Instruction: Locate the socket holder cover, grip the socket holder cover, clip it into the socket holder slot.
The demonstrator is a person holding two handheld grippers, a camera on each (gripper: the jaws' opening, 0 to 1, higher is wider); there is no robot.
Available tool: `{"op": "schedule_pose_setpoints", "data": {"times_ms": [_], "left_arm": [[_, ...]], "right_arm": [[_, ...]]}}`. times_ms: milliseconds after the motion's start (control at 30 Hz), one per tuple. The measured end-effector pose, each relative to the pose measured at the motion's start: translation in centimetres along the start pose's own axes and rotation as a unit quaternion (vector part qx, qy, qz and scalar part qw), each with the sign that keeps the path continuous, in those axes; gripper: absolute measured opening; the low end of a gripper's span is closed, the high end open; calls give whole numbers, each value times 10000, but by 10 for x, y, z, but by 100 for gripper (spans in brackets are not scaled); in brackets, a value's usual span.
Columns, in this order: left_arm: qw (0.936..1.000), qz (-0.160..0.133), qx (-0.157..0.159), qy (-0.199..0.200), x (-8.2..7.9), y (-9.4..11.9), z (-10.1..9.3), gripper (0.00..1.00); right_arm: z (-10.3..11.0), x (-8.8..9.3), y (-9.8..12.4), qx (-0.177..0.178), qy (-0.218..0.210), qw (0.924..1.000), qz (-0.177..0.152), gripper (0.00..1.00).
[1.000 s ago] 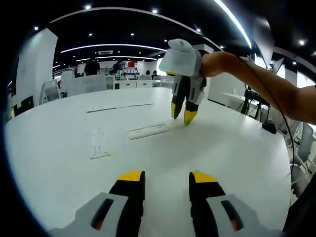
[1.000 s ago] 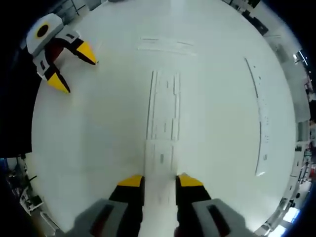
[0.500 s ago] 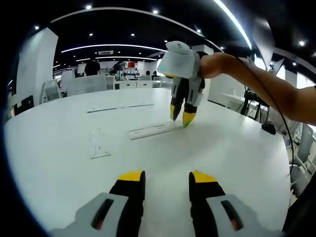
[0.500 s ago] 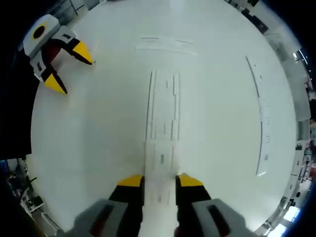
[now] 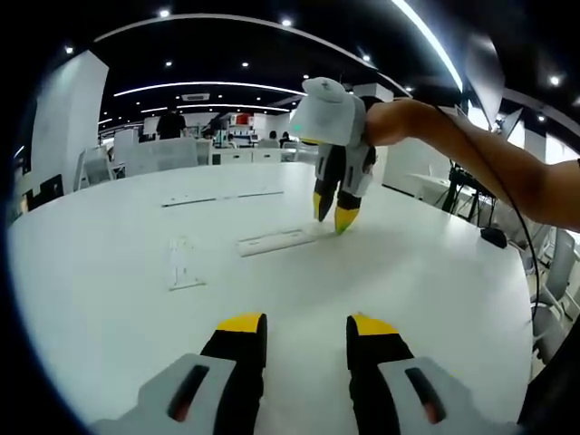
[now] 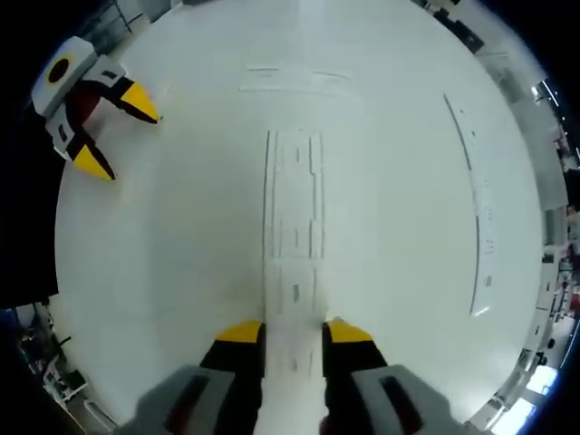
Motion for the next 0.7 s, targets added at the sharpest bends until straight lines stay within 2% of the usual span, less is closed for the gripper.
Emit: {"op": "schedule_pose_setpoints", "data": {"times_ms": [67,367,700], "left_arm": [[10000,-8,-1,1,0,0,0,36],[10000,-13,-11,24,1,1,1,35],[10000,-34,-16,38,1,3,0,35]], "right_arm": [[0,-4,1,-43,-100,9998,-152,26],[0,-7,2,-38,-46,10000,-60,25],[0,-13,3,-96,-20,9997,-223,25]]}}
Point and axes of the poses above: the point that each gripper's makers call its tool centre point, and the gripper's own axes: y roughly backward along the fingers, z roughly to its left, x roughly out of its underside, the point moved 6 cm from there along y, roughly backward along the fingers, and after that the axes turned 7 degrees about x, right-handed, at the moved point
